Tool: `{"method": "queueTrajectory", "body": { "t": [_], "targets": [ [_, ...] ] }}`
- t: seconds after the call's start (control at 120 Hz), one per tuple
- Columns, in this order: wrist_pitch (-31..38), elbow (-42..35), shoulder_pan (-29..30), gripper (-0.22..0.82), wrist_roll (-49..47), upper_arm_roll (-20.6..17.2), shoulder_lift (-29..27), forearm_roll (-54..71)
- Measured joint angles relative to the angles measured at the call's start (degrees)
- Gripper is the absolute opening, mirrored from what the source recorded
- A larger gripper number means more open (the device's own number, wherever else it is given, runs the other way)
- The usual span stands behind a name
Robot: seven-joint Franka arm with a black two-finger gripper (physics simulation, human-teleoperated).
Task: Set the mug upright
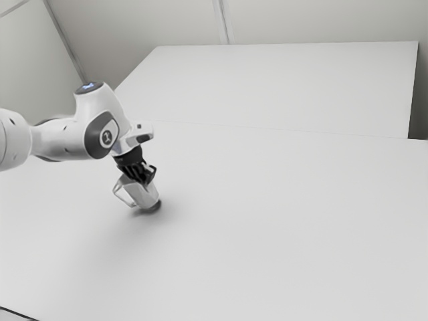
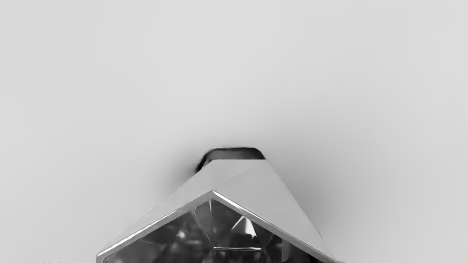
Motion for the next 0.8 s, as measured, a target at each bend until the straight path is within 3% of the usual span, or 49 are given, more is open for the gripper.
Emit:
{"method": "queueTrajectory", "body": {
  "t": [0.225, 0.4, 0.492, 0.625, 0.8],
  "targets": [
    [0.97, -1.88, -2.01, -0.17, -5.72, -0.06, 0.28, 0.08],
    [1.19, -2.22, -3.5, 0.19, -8.66, -0.12, 0.65, -0.21],
    [1.25, -2.27, -4.06, 0.33, -9.88, -0.12, 0.66, -0.27],
    [1.31, -2.21, -4.36, 0.45, -11.35, -0.14, 0.55, -0.31],
    [0.39, -1.52, -4.45, 0.53, -12.44, 0.07, -2.7, -0.32]
  ]
}}
